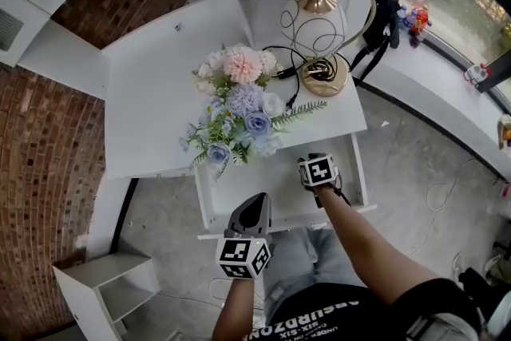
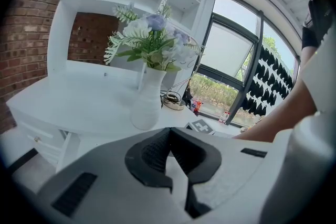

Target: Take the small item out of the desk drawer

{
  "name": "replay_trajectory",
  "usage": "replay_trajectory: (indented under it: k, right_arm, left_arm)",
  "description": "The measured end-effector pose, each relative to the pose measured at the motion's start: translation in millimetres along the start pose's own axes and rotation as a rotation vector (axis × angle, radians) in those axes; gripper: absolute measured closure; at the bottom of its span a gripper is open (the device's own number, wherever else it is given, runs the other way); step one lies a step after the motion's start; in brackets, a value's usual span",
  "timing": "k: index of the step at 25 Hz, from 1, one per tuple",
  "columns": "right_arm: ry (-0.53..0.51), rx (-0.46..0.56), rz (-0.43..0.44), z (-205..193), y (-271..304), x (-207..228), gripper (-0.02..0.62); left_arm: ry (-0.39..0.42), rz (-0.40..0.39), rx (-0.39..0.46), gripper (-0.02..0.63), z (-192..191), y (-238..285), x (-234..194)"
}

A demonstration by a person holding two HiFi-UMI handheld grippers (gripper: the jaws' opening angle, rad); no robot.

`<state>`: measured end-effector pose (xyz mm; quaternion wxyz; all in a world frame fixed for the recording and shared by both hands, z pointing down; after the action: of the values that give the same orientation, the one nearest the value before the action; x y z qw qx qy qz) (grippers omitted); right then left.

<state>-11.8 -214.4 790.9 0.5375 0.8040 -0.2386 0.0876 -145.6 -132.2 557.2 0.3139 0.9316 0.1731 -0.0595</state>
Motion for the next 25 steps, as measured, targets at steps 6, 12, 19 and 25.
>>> replay_trajectory:
  k: [6, 12, 19, 25]
  right_arm:
    - [-0.009, -0.012, 0.005, -7, -15, -2, 0.462]
    - [-0.043, -0.021, 0.016, -16, -29, -8, 0.460]
    - [-0.060, -0.006, 0.031, -23, -49, -14, 0.461]
    - [-0.074, 0.037, 0.058, -21, -70, -23, 0.462]
  left_arm:
    - [-0.006, 0.008, 0.014, 0.603, 0, -11, 7]
    - [-0.013, 0.022, 0.030, 0.603, -2, -24, 13]
    - [-0.016, 0.035, 0.053, 0.603, -2, -37, 21]
    - [-0.015, 0.049, 0.076, 0.603, -2, -48, 27]
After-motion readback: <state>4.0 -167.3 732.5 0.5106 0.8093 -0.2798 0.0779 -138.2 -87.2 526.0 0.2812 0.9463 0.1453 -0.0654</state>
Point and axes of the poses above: the fingertips, and each gripper's own axes: y forward along the fingers, x to its right, z out of its top, the point moved 2 cm from there along -y, backward along the fingers, and after that the axes turned 9 degrees about z, right-handed, at the moved point
